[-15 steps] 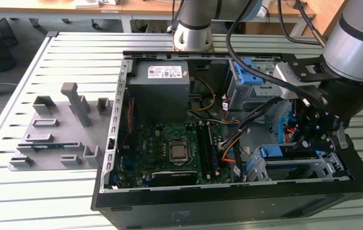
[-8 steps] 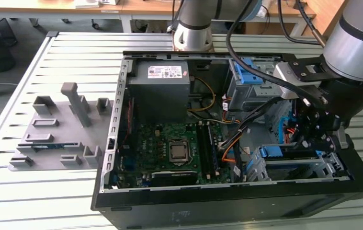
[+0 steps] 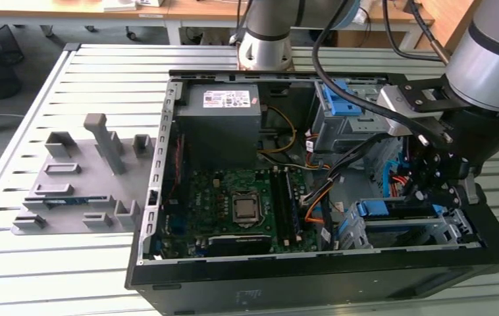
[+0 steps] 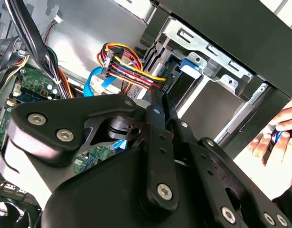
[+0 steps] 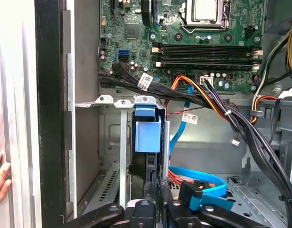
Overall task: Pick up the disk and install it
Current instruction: 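Insert the first disk wire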
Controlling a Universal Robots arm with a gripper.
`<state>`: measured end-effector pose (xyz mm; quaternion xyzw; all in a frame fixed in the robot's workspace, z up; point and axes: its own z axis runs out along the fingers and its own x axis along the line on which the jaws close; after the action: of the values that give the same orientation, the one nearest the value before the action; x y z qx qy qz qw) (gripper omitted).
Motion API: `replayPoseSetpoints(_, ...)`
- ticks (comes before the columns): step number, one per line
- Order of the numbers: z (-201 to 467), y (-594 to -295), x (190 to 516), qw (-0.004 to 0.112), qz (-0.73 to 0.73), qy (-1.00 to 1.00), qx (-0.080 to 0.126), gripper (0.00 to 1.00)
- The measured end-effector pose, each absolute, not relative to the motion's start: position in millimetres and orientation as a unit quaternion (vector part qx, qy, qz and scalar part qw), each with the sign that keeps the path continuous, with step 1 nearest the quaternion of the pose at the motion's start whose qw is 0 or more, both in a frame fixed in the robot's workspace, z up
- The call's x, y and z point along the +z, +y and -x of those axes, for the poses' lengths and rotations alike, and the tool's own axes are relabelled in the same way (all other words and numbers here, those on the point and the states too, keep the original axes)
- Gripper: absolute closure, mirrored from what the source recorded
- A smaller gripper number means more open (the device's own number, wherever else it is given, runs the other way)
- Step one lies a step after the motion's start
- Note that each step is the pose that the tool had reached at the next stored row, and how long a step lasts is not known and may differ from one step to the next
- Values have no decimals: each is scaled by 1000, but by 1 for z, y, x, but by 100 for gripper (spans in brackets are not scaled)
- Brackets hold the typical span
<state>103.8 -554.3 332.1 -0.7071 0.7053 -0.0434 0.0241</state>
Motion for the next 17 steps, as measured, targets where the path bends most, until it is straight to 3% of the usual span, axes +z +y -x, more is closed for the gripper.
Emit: replayPoseSetpoints(17,-104,-556,332,26,695,717,-41,84)
